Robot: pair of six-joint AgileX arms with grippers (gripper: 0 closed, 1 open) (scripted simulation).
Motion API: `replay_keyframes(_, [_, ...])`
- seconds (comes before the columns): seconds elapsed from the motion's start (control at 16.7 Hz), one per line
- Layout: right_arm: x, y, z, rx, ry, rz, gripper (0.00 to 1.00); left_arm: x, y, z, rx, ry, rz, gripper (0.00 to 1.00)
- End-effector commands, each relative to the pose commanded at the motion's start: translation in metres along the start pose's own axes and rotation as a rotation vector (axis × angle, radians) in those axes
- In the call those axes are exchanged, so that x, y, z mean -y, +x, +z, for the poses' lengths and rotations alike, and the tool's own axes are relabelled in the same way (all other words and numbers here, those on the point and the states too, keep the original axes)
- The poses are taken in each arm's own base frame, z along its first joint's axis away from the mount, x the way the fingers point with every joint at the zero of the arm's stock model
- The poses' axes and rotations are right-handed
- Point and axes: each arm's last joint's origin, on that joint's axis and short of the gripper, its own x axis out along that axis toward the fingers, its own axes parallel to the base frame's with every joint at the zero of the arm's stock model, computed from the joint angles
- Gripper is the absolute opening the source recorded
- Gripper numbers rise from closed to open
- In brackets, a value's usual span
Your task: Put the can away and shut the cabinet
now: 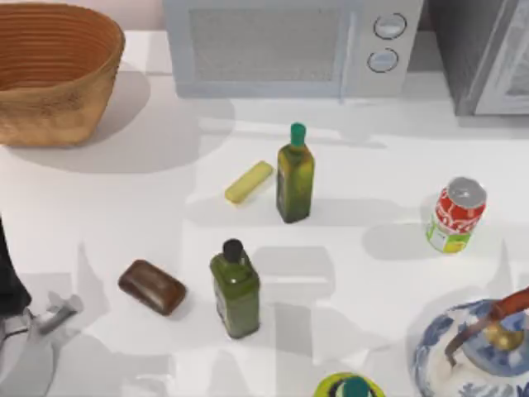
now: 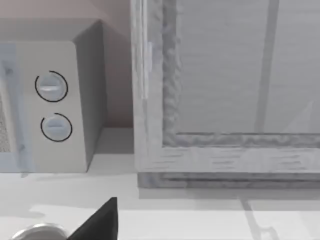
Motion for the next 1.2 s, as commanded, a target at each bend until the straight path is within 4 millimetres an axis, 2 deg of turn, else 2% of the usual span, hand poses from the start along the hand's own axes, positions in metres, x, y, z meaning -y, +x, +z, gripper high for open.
replay_keyframes(0.24, [0.000,0.001,0.006,-0.010,0.020,-0.006,1.00,0.000,0.000,0.000,0.000,0.000,0.000,1.00])
replay_keyframes(0.48, [-0.001,0.009,0.037,-0.068,0.116,-0.016,1.00,0.000,0.000,0.000,0.000,0.000,0.000,1.00])
replay_keyframes(0.66, [-0.006,0.032,0.066,-0.170,0.197,-0.018,1.00,0.000,0.000,0.000,0.000,0.000,0.000,1.00])
replay_keyframes(0.78, [-0.013,0.058,0.075,-0.285,0.237,-0.023,1.00,0.000,0.000,0.000,0.000,0.000,0.000,1.00])
replay_keyframes(1.02, [-0.040,0.114,0.060,-0.545,0.245,-0.041,1.00,0.000,0.000,0.000,0.000,0.000,0.000,1.00])
replay_keyframes(1.2, [-0.066,0.138,0.040,-0.685,0.193,-0.039,1.00,0.000,0.000,0.000,0.000,0.000,0.000,1.00])
